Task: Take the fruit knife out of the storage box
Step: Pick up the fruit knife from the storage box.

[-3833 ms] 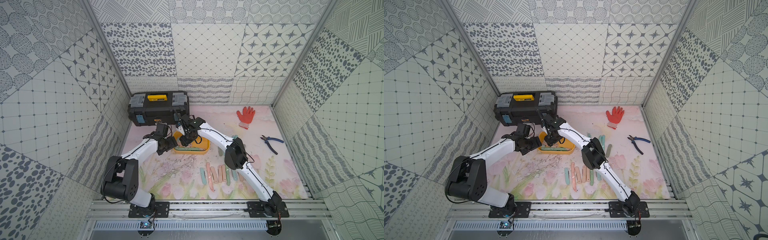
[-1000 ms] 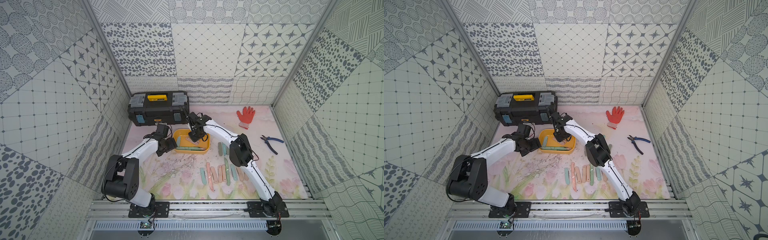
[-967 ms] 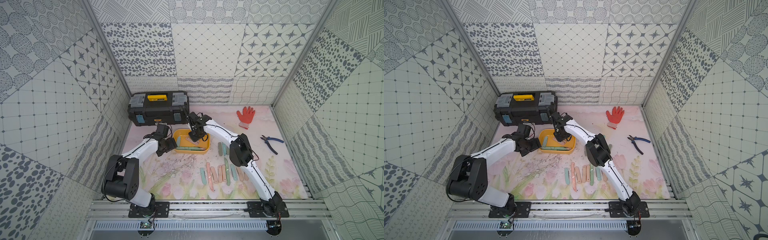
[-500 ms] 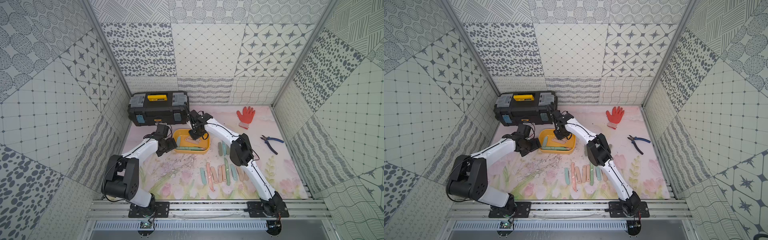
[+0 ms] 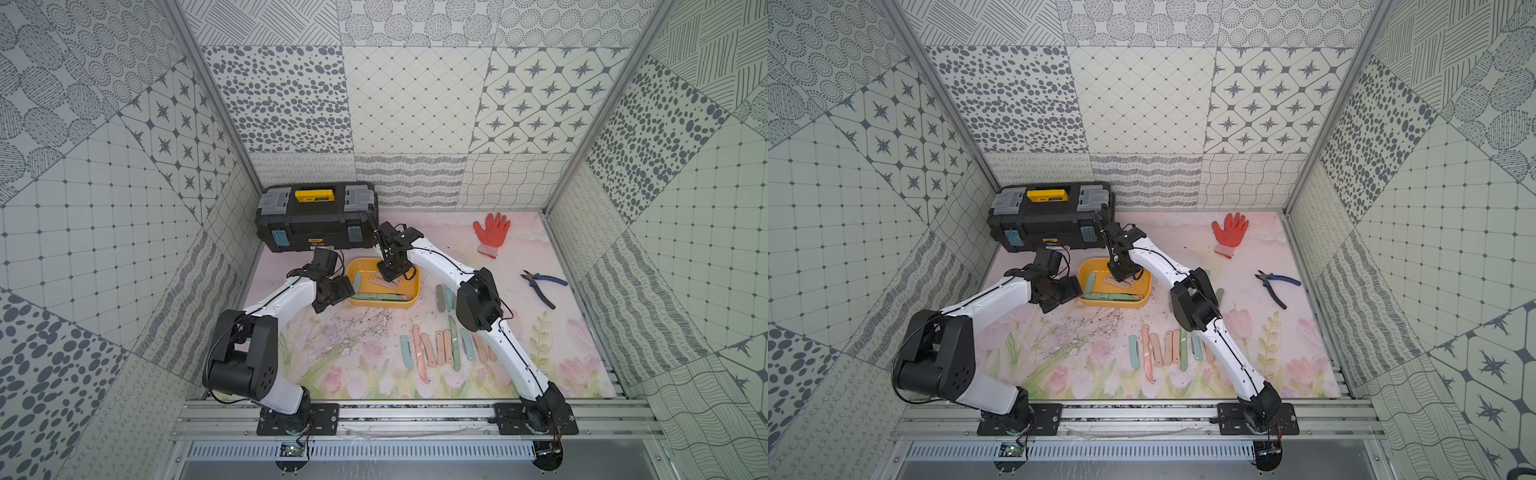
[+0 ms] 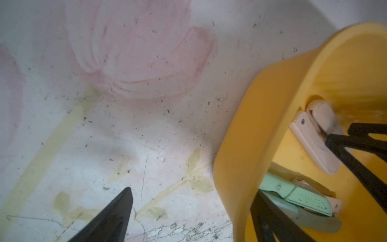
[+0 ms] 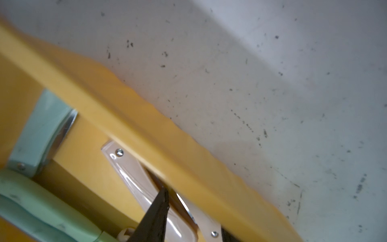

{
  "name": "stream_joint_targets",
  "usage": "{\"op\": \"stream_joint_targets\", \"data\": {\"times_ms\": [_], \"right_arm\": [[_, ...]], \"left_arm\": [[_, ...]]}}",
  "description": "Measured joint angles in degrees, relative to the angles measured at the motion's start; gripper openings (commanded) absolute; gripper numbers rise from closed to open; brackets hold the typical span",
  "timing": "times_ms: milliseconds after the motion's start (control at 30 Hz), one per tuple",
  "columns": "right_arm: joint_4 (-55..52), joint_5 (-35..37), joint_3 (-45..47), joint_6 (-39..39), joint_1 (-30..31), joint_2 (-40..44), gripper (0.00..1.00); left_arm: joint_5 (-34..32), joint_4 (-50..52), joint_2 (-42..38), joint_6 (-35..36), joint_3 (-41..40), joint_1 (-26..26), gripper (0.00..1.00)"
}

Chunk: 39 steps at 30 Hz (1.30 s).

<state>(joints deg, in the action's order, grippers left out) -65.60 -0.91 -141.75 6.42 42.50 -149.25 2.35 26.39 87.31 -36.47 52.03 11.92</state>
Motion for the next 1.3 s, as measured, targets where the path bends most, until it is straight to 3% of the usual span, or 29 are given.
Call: {"op": "stream_joint_targets", "data": {"times_ms": [333,833,1300], "right_arm": [[-1.01,-0.09,0.04,-1.29,0.22,-0.55,0.47],[-1.84,-0.42,-0.42,-2.38,0.22,-0.83,0.26],[-2.03,-0.59,-0.28,-2.34,0.44,0.59,0.23]], "left_arm": [[-0.02,0.02,0.00,0.00,0.00,-0.02,0.86],[-0.02,0.02,0.00,0.00,0.00,-0.02,0.86],[0.02,0.02,0.13,0.00,0.00,-0.02,0.86]]}}
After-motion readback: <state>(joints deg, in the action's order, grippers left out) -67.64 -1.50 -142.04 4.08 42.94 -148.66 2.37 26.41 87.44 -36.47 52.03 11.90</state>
